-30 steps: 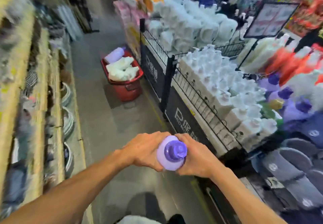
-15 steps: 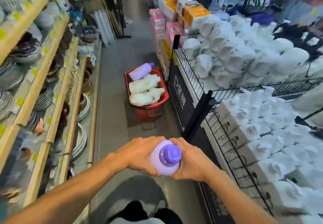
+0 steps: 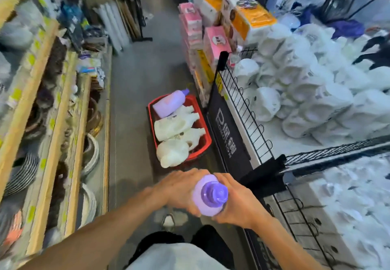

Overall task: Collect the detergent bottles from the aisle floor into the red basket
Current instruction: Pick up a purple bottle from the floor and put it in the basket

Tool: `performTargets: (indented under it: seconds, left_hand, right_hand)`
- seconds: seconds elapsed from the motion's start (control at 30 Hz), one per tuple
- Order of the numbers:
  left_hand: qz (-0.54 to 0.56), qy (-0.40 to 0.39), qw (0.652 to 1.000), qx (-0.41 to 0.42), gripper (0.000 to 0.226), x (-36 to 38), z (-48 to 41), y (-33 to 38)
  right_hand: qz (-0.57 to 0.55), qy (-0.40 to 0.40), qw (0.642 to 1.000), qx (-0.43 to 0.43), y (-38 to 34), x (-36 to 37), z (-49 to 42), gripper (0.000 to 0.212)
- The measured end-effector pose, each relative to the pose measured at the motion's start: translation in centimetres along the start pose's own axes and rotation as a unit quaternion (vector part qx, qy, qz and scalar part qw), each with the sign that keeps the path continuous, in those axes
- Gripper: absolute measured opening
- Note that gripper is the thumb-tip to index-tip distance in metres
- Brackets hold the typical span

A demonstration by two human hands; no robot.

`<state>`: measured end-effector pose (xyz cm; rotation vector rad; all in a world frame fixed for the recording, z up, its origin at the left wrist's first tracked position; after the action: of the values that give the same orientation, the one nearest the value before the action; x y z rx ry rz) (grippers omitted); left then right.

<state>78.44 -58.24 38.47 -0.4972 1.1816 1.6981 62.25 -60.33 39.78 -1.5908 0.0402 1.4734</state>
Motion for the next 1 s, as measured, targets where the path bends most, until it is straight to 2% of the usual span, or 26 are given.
performTargets:
  seconds: [0.1,0.13,0.23,0.33,0.57,0.7,0.77,0.83,0.9,1.0]
  left_hand:
    - [-0.032,-0.063,0.997,0.007,0.051,-2.8,-5.7,-1.2]
    - [-0.029,-0.076,0.996,0.022,0.053,-4.2,-7.5,-1.3]
    - [-0.052,-0.102,0.991,0.073,0.092,-7.5,-13.0,-1.4]
    - [-0.079,-0.116,0.985,0.103,0.084,-9.6,-19.3,-1.7]
    - [-0.056,-0.178,0.978,0.091,0.079,-11.3,-32.6,-5.2]
    - [-0.099,-0.202,0.956,0.187,0.080,-11.3,-39.9,-6.6]
    - [-0.146,-0.219,0.936,0.233,0.086,-10.0,-43.4,-8.8]
    - [-0.206,-0.249,0.904,0.280,0.089,-7.9,-47.0,-11.9]
    - [-0.277,-0.271,0.849,0.358,0.087,-5.5,-50.2,-15.0]
    - [-0.358,-0.224,0.759,0.496,0.075,-3.1,-53.2,-21.3]
  right_hand:
    - [-0.027,0.030,0.998,0.052,2.4,-1.2,-3.6,0.100]
    - [-0.035,0.044,0.996,0.069,3.3,-1.7,-4.7,0.102]
    - [-0.046,0.067,0.989,0.120,6.6,-2.8,-8.0,0.109]
    - [-0.039,0.093,0.986,0.135,10.3,-4.0,-12.3,0.109]
    - [-0.029,0.114,0.975,0.189,18.8,-3.5,-21.8,0.100]
    - [-0.039,0.138,0.949,0.282,22.5,0.2,-26.1,0.103]
    - [-0.056,0.177,0.922,0.339,23.5,2.5,-28.1,0.106]
    - [-0.076,0.179,0.899,0.391,24.3,5.6,-30.9,0.113]
    - [-0.090,0.161,0.882,0.434,25.4,9.6,-34.0,0.115]
    - [-0.103,0.150,0.874,0.450,26.2,15.1,-38.3,0.096]
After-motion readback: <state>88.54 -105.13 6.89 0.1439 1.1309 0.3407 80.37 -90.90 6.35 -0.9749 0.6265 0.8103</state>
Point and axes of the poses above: each hand's wrist, its own z-axis away from the middle knuckle, its own x-axis out of the palm, y = z × x, the point moved 6 cm from there along -z, towards the middle knuckle, and after that the axes turned 9 degrees about -x, right-handed, at the moved point
